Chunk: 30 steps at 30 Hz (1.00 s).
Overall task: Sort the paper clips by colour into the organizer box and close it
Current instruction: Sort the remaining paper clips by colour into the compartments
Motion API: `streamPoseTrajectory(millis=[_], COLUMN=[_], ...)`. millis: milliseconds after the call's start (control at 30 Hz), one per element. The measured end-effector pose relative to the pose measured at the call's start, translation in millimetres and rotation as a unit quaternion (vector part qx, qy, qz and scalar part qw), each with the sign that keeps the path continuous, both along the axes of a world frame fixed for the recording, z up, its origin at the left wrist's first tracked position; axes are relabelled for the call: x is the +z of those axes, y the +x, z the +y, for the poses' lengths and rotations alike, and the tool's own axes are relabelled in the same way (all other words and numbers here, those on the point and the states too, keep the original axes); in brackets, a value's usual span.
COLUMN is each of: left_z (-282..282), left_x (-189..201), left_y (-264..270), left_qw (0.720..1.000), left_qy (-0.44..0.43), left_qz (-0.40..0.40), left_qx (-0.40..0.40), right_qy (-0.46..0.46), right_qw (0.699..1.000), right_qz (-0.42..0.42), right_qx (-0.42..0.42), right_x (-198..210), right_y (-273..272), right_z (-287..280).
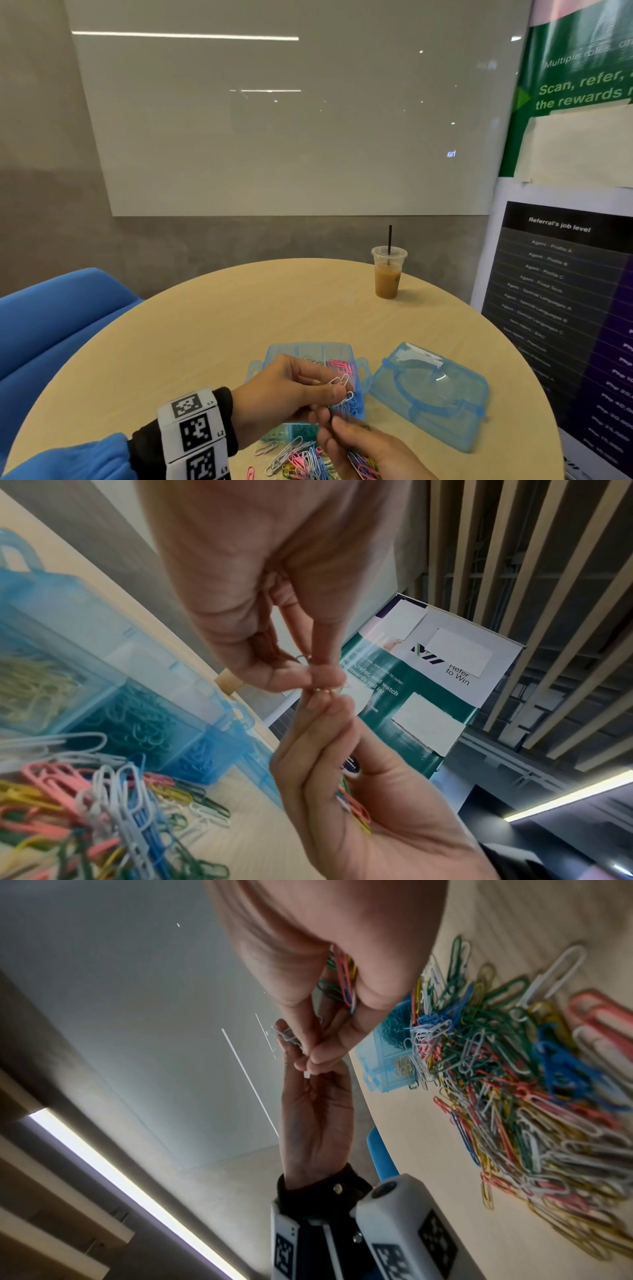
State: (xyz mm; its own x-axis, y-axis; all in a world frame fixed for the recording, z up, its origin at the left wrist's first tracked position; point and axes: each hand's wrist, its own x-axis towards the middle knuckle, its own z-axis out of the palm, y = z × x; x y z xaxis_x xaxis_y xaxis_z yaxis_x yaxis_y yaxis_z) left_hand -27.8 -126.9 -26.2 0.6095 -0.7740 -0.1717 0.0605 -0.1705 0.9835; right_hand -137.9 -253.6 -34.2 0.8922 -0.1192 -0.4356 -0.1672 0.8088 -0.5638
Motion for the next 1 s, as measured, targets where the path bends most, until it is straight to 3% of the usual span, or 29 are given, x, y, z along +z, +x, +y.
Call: streamPoseTrajectory(millis=[67, 133, 233, 433, 567, 667, 867, 933, 1000], left_z=[-0.2, 0.0, 1.5, 4.1, 1.0, -5.4, -13.6, -15.9, -17.1], left_x=[-1.6, -2.5, -3.8, 0.3, 12.1, 11.7, -2.3, 0.1, 3.9], left_y=[-2.9, -4.9, -5.4, 11.9, 49.6, 84.4, 106.2, 97.1, 78.8], left_qw=[1.000, 0.999, 0.999, 0.998, 0.993, 0.971, 0.897, 0.861, 0.859], left_qy=[-0.006, -0.011, -0.011, -0.029, -0.009, 0.087, 0.286, 0.301, 0.262], left_qz=[0.019, 0.037, 0.045, 0.049, -0.051, -0.169, -0.327, -0.402, -0.435], left_qx=[-0.002, -0.006, -0.009, 0.040, 0.104, 0.145, 0.075, 0.075, 0.062], right_qy=[-0.034, -0.032, -0.116, -0.114, -0.111, -0.048, 0.025, 0.047, 0.080], right_qw=[0.996, 0.997, 0.989, 0.988, 0.987, 0.994, 0.998, 0.998, 0.997], right_qz=[-0.033, -0.019, -0.016, 0.008, 0.005, 0.011, -0.021, -0.015, -0.011], right_qx=[0.070, 0.068, 0.090, 0.106, 0.113, 0.099, 0.045, 0.030, 0.021], right_x=[-20.3, -27.4, -27.6, -30.3, -29.0, -26.8, -12.5, -14.8, -18.9], right_y=[-0.1, -0.9, -4.5, -3.6, -1.3, 0.7, -12.7, -14.7, -14.7], right_z=[9.0, 11.5, 14.1, 10.4, 4.9, 4.2, 8.8, 5.9, 1.7])
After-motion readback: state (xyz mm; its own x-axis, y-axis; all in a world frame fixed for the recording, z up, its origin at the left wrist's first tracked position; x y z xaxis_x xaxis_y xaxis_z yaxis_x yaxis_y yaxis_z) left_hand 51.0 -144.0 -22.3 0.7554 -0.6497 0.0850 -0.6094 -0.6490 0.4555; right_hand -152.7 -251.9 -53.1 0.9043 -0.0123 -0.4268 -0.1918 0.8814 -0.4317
